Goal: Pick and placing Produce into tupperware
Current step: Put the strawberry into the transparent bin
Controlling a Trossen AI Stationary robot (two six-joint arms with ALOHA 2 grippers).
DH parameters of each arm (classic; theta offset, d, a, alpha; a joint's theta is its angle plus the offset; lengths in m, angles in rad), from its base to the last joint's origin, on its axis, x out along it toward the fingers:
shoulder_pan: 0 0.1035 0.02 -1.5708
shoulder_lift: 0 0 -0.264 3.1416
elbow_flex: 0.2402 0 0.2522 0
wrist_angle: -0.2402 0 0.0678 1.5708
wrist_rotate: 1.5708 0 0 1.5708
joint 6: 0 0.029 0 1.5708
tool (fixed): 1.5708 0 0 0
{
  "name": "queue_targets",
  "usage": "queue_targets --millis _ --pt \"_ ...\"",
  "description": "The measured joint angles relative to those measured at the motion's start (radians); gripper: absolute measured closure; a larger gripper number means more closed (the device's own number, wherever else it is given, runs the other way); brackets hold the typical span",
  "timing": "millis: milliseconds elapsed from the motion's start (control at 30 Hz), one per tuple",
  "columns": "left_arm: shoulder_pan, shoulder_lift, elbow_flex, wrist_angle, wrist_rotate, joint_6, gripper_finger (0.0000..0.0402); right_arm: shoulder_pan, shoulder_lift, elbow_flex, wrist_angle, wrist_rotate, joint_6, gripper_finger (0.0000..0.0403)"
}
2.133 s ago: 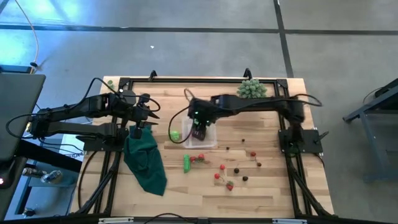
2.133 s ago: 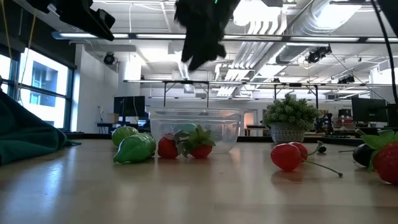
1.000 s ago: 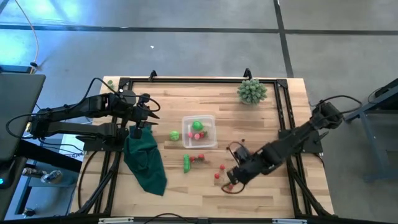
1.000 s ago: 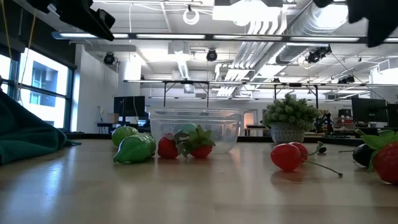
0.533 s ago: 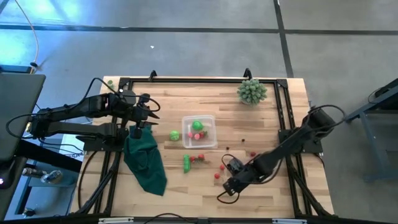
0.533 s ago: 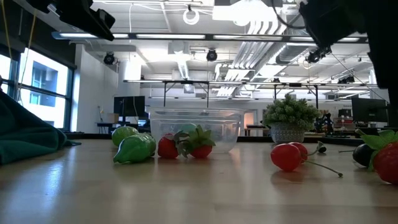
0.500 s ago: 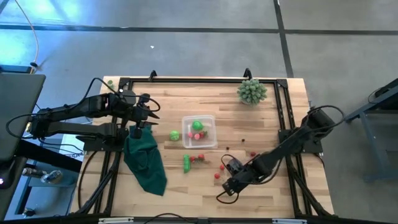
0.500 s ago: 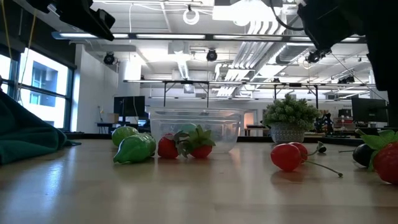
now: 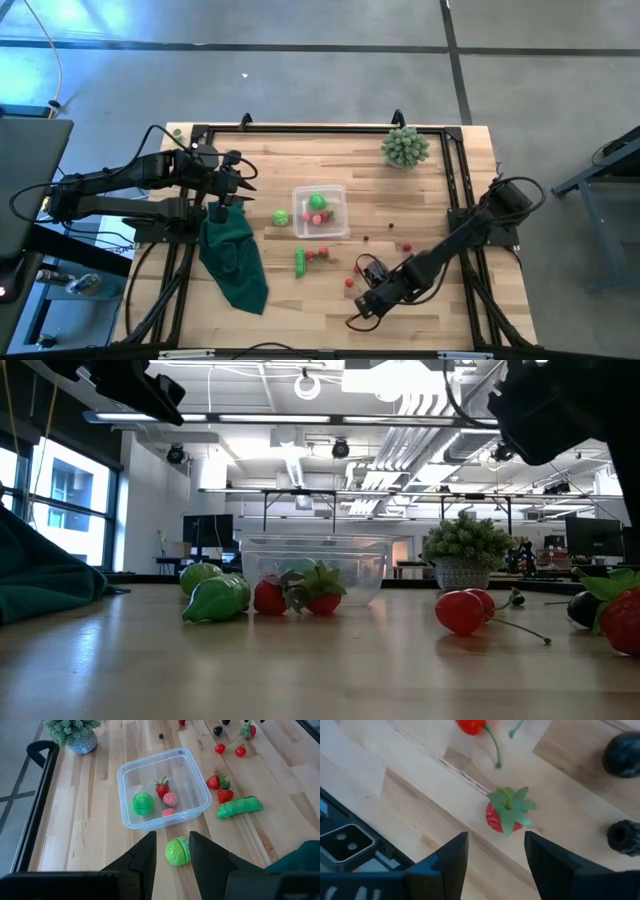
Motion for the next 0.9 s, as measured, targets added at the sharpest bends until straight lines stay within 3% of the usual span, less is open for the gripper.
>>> queue_targets --millis 367,900 --pt "0.000 0.000 0.000 0.000 0.000 0.000 0.0295 0.012 0.001 0.000 -0.004 0.037 0.019 0.0163" --pt "0.000 0.000 0.000 0.000 0.000 0.000 0.0295 0.002 0.084 0.000 0.045 0.045 0.018 0.0159"
